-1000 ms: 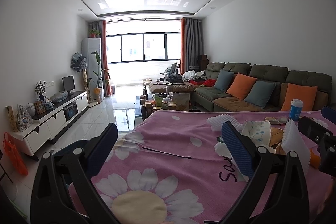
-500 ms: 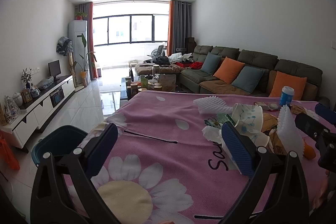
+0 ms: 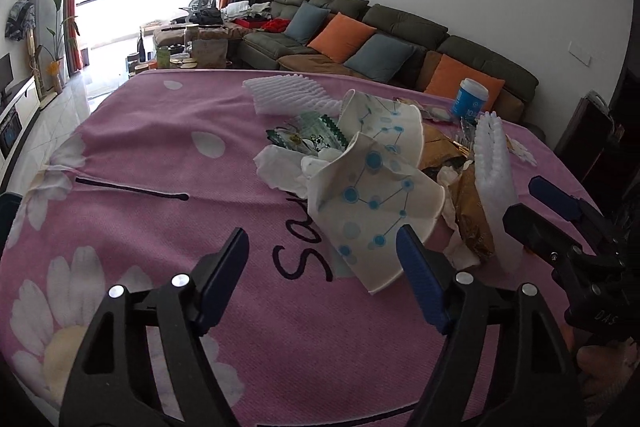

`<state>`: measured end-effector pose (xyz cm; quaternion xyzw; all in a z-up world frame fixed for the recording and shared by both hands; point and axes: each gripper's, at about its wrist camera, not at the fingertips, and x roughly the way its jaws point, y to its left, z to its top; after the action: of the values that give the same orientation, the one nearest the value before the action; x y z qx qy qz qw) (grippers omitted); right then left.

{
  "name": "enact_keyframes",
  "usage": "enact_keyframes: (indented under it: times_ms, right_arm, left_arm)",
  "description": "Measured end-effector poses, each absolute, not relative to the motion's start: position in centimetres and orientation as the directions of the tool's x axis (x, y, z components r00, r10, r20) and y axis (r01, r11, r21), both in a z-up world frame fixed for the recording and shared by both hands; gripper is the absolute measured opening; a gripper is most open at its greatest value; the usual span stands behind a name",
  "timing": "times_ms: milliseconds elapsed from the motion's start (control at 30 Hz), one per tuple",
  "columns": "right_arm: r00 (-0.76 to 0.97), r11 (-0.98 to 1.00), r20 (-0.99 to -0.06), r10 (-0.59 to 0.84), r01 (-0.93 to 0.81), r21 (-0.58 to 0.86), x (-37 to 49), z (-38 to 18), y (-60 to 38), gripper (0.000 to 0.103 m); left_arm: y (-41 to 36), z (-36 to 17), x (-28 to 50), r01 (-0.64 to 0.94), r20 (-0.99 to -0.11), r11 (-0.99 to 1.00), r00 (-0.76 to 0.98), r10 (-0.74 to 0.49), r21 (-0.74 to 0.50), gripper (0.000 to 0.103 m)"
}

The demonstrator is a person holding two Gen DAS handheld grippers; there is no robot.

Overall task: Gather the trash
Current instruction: 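Grasp the white foam net with the right gripper while the left gripper grasps the dotted paper cup, then carry the foam net and paper cup to the teal bin and release both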

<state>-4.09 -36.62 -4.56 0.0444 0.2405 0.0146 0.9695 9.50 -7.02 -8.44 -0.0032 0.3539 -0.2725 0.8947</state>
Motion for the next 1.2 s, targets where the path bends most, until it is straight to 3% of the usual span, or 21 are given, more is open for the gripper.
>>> enact_keyframes:
  times_ms: [133, 300, 367, 533, 700, 967, 1200]
  right_arm:
    - [0.863, 0.993, -0.499, 0.079, -0.026, 0.112, -3.5, -5.1, -36.9, 0.071]
    - [0.834, 0.987, -0.536, 0.133, -0.062, 0.148, -3.0, -5.7, -36.8, 0.050]
    - [0.832, 0.985, -0.535, 0.148, -0.075, 0.156, -3.1, -5.6, -36.8, 0.038]
    - [0.838, 0.983, -0.519, 0.165, -0.097, 0.155, -3.5, -4.8, -36.8, 0.019]
    - [0.857, 0.981, -0.484, 0.178, -0.117, 0.154, -4.2, -3.0, -36.7, 0.016]
    - [0.865, 0.956, -0.414, 0.285, -0.227, 0.184, -4.5, 0.6, -34.8, 0.016]
    - [0.814, 0.912, -0.411, 0.410, -0.354, 0.207, -1.8, 0.9, -30.5, 0.016]
  left_arm:
    - [-8.3, -9.5, 10.9, 0.515, -0.661, 0.814, 0.516, -0.545, -0.269, 0.065]
    - [-9.1, -10.0, 12.0, 0.532, -0.652, 0.774, 0.459, -0.604, -0.342, 0.041]
    - [-9.1, -9.9, 11.8, 0.533, -0.643, 0.773, 0.467, -0.607, -0.343, 0.036]
    - [-8.6, -9.2, 11.2, 0.542, -0.621, 0.759, 0.467, -0.629, -0.361, 0.027]
    - [-7.2, -7.9, 9.6, 0.551, -0.597, 0.752, 0.482, -0.641, -0.362, 0.019]
    - [-1.1, -5.0, 7.7, 0.514, -0.525, 0.758, 0.549, -0.650, -0.401, 0.018]
    - [5.6, -3.2, 5.7, 0.447, -0.504, 0.796, 0.617, -0.604, -0.407, 0.018]
